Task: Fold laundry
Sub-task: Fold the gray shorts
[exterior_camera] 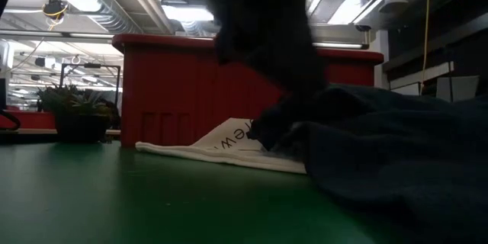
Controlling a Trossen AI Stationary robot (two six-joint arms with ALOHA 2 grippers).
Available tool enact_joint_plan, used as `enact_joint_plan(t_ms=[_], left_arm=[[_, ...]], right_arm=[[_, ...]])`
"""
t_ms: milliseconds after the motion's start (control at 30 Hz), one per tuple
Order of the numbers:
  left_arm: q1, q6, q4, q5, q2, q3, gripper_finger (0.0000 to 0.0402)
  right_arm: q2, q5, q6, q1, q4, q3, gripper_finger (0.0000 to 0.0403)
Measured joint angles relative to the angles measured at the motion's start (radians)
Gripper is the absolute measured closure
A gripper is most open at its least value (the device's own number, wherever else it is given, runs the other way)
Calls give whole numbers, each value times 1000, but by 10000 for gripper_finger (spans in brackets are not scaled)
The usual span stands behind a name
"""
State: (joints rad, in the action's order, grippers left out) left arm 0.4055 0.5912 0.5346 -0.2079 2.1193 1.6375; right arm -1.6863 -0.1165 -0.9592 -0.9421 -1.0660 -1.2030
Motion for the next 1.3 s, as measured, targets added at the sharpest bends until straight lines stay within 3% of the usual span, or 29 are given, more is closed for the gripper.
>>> enact_joint_plan(t_ms=[200, 333, 600, 833, 1000, 1300], left_arm=[[50, 9, -241, 38, 4, 0, 294], [85, -37, -317, 64, 4, 0, 294], [110, -31, -335, 84, 11, 0, 289], [104, -18, -346, 141, 51, 2, 235], [105, -90, -352, 112, 69, 3, 207], [119, -130, -350, 72, 135, 1, 212]], right_arm=[[0, 1, 0, 0, 1, 0, 386], [0, 1, 0, 0, 1, 0, 386], [0, 2, 0, 0, 0, 0, 386], [0, 1, 0, 0, 0, 0, 386], [0, 1, 0, 0, 0, 0, 386], [0, 2, 0, 0, 0, 0, 386]])
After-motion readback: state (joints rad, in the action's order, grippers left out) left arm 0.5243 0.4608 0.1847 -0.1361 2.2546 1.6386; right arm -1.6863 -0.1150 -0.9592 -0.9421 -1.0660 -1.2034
